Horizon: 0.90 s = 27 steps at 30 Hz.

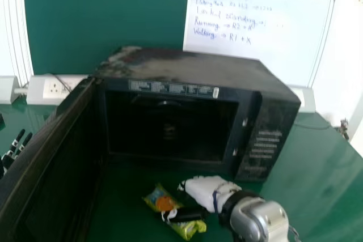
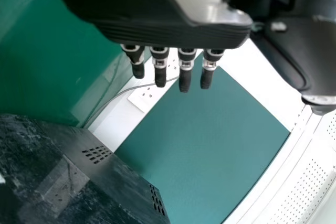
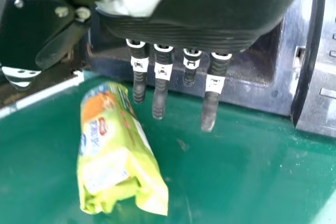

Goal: Put biscuit inside oven

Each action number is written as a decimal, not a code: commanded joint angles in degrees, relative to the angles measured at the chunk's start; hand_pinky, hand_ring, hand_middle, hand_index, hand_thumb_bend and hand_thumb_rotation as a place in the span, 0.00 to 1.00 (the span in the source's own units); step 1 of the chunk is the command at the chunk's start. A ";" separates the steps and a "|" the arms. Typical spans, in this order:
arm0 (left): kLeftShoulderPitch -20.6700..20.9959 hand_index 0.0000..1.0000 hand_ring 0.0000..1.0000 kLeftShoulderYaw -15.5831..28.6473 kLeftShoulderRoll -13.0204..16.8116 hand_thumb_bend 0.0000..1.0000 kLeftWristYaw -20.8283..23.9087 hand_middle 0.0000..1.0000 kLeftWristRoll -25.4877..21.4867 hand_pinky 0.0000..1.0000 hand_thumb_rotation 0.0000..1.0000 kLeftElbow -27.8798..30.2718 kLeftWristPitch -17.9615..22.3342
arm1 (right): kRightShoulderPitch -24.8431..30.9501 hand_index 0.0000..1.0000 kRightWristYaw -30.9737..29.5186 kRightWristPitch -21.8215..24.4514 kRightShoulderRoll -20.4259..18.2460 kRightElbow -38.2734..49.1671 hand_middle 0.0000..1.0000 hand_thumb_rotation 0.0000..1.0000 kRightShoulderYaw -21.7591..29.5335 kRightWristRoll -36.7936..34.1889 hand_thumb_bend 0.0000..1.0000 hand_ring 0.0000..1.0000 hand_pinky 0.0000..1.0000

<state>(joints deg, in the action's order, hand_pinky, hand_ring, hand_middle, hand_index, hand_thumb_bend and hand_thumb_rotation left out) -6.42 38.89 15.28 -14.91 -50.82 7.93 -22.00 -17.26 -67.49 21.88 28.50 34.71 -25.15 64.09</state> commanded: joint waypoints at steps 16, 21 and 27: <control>0.12 1.00 0.93 -0.54 -0.07 0.85 0.28 0.94 -0.55 0.87 0.24 0.57 -0.10 | -0.07 0.80 -2.92 -2.99 -1.57 -3.31 0.71 0.27 0.72 1.50 1.00 0.62 0.50; 0.15 0.99 0.92 -0.43 -0.06 0.86 0.93 0.94 -0.65 0.87 0.24 0.80 -0.46 | 0.44 0.84 -2.39 -4.31 -1.96 -4.47 0.74 0.28 -0.43 4.10 1.00 0.63 0.49; 0.12 0.99 0.92 -0.59 -0.06 0.85 1.16 0.94 -0.21 0.87 0.25 1.00 -0.21 | 0.87 0.86 -3.29 -4.62 -3.85 -7.24 0.71 0.27 -2.05 8.77 1.00 0.56 0.41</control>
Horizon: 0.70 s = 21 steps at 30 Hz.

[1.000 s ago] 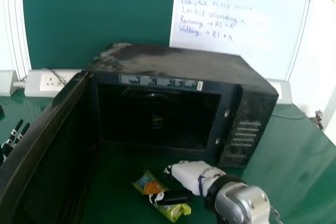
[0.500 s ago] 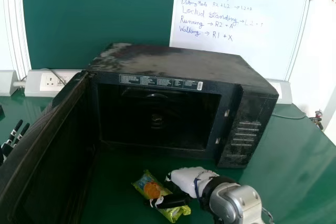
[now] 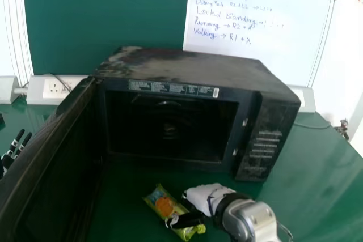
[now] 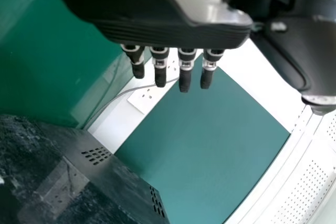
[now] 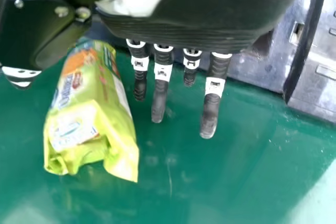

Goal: Put biscuit inside oven

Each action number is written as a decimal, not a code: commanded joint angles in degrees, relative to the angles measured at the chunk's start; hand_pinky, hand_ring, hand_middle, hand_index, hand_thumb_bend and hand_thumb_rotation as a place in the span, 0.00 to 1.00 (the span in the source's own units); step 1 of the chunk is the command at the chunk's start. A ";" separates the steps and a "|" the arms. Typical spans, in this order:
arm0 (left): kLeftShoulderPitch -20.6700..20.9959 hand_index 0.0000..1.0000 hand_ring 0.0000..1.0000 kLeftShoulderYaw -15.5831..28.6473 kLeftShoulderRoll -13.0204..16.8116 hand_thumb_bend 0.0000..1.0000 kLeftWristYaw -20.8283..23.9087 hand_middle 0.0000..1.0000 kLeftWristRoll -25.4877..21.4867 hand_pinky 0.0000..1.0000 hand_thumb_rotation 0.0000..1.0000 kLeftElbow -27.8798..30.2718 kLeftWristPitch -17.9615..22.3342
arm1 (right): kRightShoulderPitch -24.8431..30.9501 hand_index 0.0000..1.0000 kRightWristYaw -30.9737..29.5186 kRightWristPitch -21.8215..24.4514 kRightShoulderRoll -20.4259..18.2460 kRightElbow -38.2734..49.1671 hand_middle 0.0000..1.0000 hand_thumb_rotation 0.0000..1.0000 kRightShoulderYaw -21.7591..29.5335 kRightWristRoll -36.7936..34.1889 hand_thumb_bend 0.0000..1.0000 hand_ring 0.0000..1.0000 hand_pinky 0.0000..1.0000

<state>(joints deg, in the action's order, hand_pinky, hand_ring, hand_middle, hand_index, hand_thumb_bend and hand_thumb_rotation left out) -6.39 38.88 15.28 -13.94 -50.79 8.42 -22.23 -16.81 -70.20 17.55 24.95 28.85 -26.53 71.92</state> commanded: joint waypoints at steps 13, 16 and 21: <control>-0.02 0.98 0.92 -0.68 -0.10 0.82 0.08 0.94 -0.07 0.87 0.26 0.92 0.28 | 2.35 0.89 2.42 -2.63 -3.67 -6.67 0.84 0.27 -2.98 9.69 0.99 0.76 0.64; 0.03 0.97 0.91 -0.55 -0.25 0.84 1.03 0.93 -0.47 0.86 0.25 1.31 -0.28 | 2.38 0.86 2.78 -3.71 -4.00 -7.68 0.79 0.27 -3.57 10.90 0.97 0.69 0.58; 0.00 0.97 0.91 -0.57 -0.18 0.85 1.21 0.92 -0.65 0.85 0.25 1.42 -0.40 | 3.49 0.86 4.79 -5.23 -4.75 -7.41 0.85 0.29 -4.59 14.27 1.00 0.78 0.65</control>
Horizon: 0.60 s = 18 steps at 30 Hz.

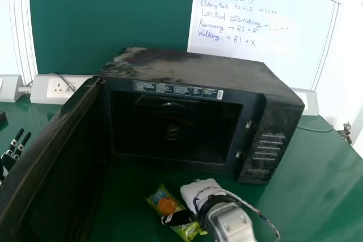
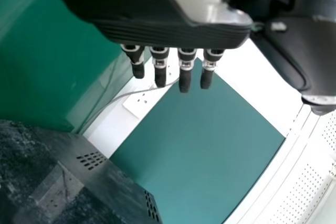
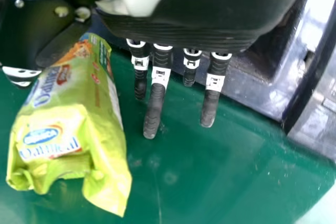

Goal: Put biscuit inside oven

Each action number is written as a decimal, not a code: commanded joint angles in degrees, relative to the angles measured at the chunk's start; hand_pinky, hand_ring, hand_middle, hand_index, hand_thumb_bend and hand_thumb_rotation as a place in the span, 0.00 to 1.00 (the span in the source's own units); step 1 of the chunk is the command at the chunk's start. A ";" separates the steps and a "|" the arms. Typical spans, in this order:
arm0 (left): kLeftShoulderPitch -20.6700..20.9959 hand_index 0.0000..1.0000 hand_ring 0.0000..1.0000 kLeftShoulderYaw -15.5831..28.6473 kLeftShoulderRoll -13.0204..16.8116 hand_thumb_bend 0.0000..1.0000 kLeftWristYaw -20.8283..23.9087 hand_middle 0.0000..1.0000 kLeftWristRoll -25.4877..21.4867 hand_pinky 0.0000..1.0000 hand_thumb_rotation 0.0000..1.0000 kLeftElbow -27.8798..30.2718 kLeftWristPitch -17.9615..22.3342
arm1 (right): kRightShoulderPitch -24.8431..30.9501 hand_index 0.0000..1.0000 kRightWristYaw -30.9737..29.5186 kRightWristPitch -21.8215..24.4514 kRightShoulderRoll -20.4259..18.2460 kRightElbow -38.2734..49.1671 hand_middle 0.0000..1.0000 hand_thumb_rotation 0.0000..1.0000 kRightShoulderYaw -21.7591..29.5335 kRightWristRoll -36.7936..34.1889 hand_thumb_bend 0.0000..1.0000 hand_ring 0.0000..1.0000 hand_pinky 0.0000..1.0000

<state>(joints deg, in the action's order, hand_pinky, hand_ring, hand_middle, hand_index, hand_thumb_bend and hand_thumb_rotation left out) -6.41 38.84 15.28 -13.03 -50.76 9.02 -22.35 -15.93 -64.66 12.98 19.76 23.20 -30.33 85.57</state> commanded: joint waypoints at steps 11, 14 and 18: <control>-0.13 0.97 0.91 -0.50 -0.28 0.84 0.33 0.92 -0.91 0.85 0.25 1.31 -0.29 | 7.40 0.85 2.36 -3.01 -1.00 -0.99 0.85 0.19 -1.16 3.58 0.75 0.78 0.64; -0.15 0.97 0.91 -0.44 -0.12 0.84 0.23 0.93 -1.04 0.85 0.26 1.27 -0.45 | 7.46 0.85 2.41 -4.46 -0.64 -1.70 0.85 0.21 -1.25 3.24 0.81 0.77 0.62; -0.12 0.97 0.91 -0.52 -0.16 0.83 0.18 0.93 -0.49 0.86 0.26 1.24 -0.02 | 7.50 0.85 1.29 -4.49 -1.62 -3.11 0.79 0.28 -1.15 3.69 0.94 0.68 0.52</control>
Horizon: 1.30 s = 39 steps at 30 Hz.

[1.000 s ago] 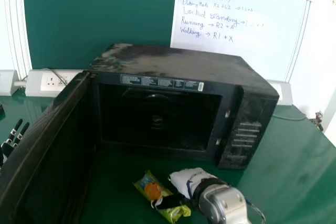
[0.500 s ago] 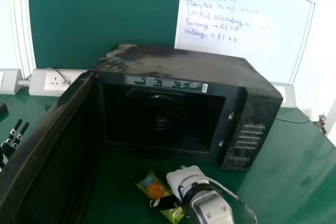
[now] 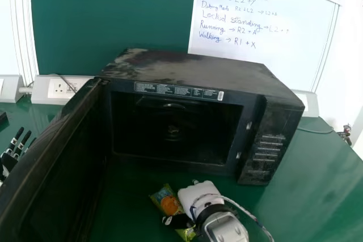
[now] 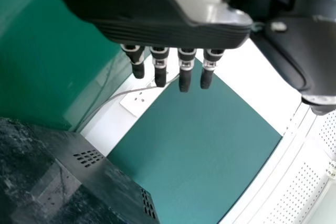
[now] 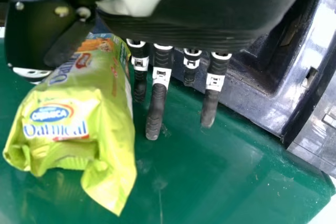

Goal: Put biscuit inside oven

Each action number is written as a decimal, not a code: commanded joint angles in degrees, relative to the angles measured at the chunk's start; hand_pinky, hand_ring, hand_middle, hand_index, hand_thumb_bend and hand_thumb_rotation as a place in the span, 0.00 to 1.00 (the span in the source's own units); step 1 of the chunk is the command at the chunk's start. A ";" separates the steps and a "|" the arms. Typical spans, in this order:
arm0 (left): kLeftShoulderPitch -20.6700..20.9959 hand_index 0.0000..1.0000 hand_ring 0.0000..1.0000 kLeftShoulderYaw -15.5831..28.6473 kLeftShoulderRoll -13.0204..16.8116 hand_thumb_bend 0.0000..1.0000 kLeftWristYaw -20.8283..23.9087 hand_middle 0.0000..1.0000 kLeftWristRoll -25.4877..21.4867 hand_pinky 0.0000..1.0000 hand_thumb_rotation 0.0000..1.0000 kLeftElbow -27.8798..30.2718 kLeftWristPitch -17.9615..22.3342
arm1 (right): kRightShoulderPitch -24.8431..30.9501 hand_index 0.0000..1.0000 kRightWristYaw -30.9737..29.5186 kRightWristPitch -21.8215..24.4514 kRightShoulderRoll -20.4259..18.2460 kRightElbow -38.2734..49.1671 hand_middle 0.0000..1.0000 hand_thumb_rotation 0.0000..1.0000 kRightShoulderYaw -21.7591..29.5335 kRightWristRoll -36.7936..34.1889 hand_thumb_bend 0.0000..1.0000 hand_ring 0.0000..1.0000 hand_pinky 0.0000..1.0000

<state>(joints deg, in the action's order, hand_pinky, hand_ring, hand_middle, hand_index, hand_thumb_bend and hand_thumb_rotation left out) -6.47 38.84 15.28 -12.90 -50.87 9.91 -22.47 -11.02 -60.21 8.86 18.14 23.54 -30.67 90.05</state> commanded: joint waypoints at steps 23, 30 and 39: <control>0.03 0.96 0.90 -0.53 -0.10 0.84 1.52 0.91 -0.62 0.85 0.26 1.16 -0.56 | -0.35 0.88 -7.28 -1.19 -1.06 -8.79 0.76 0.28 -0.64 -2.75 0.99 0.60 0.44; 0.14 0.96 0.90 -0.46 -0.20 0.84 1.89 0.91 -1.14 0.85 0.25 1.32 -0.80 | 0.01 0.66 -9.30 1.21 -2.21 -7.50 0.57 0.14 -0.54 -2.29 0.67 0.51 0.42; -0.11 0.96 0.90 -0.83 -0.26 0.83 2.46 0.91 -0.78 0.85 0.27 2.05 -0.76 | 1.45 0.68 -6.88 1.96 -3.02 -6.63 0.63 0.10 -1.07 -0.08 0.64 0.56 0.47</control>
<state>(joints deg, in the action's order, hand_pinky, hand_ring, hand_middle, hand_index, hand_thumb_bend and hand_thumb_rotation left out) -6.60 38.70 15.28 -10.97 -51.25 11.10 -22.83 -13.67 -64.31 11.40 14.87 19.68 -30.59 91.78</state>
